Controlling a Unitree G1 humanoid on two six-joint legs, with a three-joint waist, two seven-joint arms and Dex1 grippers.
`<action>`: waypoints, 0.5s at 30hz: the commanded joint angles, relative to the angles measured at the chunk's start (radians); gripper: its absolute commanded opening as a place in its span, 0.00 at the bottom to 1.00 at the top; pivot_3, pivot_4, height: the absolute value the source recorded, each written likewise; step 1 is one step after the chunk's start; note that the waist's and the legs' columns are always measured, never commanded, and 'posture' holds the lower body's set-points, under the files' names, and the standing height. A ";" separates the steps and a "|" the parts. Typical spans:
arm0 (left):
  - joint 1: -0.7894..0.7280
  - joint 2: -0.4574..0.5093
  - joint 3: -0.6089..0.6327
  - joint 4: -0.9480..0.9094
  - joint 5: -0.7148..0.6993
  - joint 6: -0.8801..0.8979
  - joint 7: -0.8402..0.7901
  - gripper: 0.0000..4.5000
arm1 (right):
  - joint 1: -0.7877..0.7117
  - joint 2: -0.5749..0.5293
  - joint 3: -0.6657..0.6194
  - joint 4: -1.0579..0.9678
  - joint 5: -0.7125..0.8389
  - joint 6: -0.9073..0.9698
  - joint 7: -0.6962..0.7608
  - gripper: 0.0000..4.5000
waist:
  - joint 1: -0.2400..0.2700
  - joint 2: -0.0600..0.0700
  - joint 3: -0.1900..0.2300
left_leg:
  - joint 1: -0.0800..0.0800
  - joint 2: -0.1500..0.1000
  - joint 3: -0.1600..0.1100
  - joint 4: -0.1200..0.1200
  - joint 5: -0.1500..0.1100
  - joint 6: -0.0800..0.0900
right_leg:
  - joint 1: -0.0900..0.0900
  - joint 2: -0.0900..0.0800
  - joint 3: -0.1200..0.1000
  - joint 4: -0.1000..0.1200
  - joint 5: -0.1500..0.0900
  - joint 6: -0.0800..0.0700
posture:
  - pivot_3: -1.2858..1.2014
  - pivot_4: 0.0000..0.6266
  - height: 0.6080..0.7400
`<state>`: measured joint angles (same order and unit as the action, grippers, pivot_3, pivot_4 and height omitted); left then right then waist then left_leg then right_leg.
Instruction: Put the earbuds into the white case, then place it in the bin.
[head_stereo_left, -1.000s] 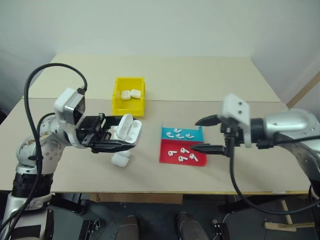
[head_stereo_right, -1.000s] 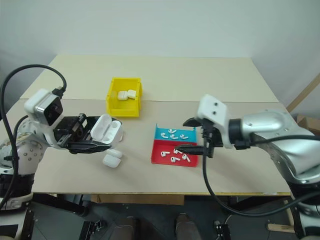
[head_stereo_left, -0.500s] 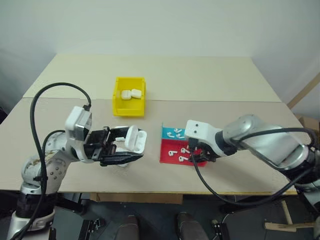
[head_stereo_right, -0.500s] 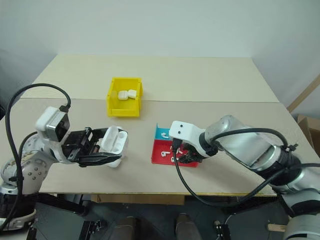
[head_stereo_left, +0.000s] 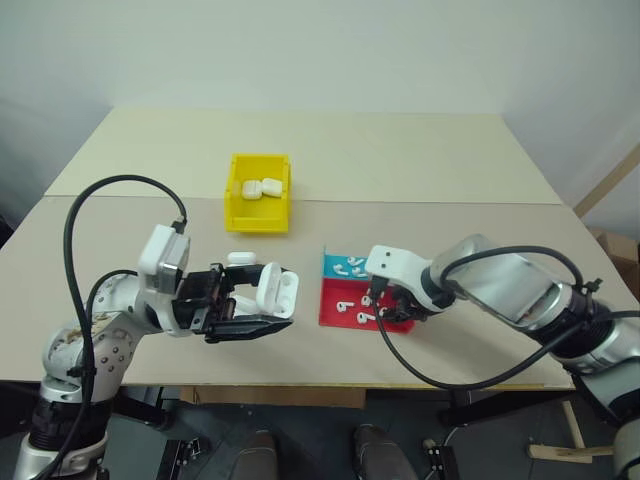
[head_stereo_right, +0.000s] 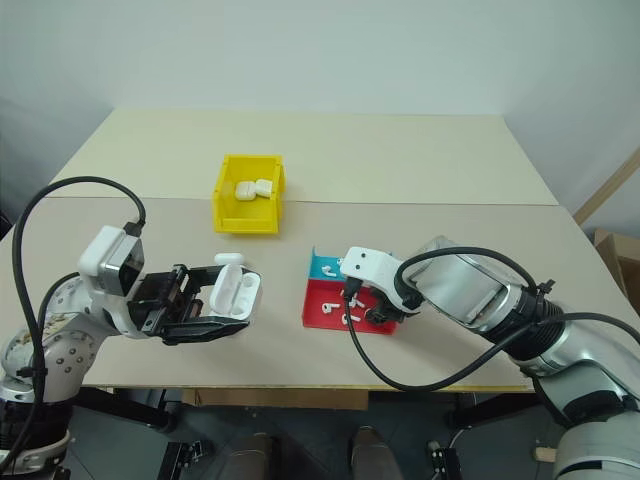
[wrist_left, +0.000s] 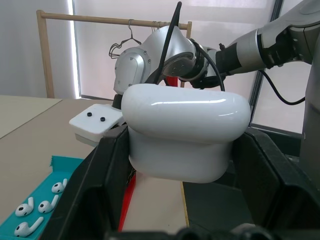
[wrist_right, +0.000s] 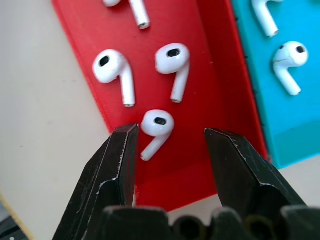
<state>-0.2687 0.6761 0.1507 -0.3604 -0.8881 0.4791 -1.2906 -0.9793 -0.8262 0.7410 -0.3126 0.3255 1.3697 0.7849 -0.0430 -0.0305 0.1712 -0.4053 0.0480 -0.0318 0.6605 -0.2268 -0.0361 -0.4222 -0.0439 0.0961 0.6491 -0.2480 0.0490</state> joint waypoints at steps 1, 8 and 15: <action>0.004 0.014 0.023 -0.046 -0.014 -0.005 0.013 0.62 | -0.019 0.016 0.012 0.031 -0.035 -0.033 0.002 0.57 | -0.001 0.000 0.000 | 0.000 0.000 0.000 0.000 0.000 0.000 | 0.000 0.000 0.000 0.000 0.000 0.000 | 0.52 0.24 1.00; 0.032 0.030 0.041 -0.066 -0.015 -0.008 0.027 0.62 | -0.017 0.040 0.030 0.074 -0.057 -0.042 0.024 0.57 | -0.001 0.000 0.000 | 0.000 0.000 0.000 0.000 0.000 0.000 | 0.000 0.000 0.000 0.000 0.000 0.000 | 0.52 0.24 1.00; 0.050 0.034 0.050 -0.081 -0.017 -0.010 0.036 0.62 | -0.021 0.026 0.072 0.076 -0.070 -0.045 0.067 0.57 | -0.002 0.000 0.000 | 0.001 0.000 0.000 0.000 0.000 0.000 | 0.001 0.000 0.000 0.000 0.000 0.000 | 0.52 0.24 1.00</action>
<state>-0.2219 0.7010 0.1769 -0.4091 -0.8911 0.4823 -1.2586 -0.9972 -0.7885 0.7869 -0.2268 0.2636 1.3285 0.8375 -0.0446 -0.0304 0.1712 -0.4046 0.0482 -0.0319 0.6605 -0.2268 -0.0361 -0.4217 -0.0438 0.0960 0.6491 -0.2480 0.0490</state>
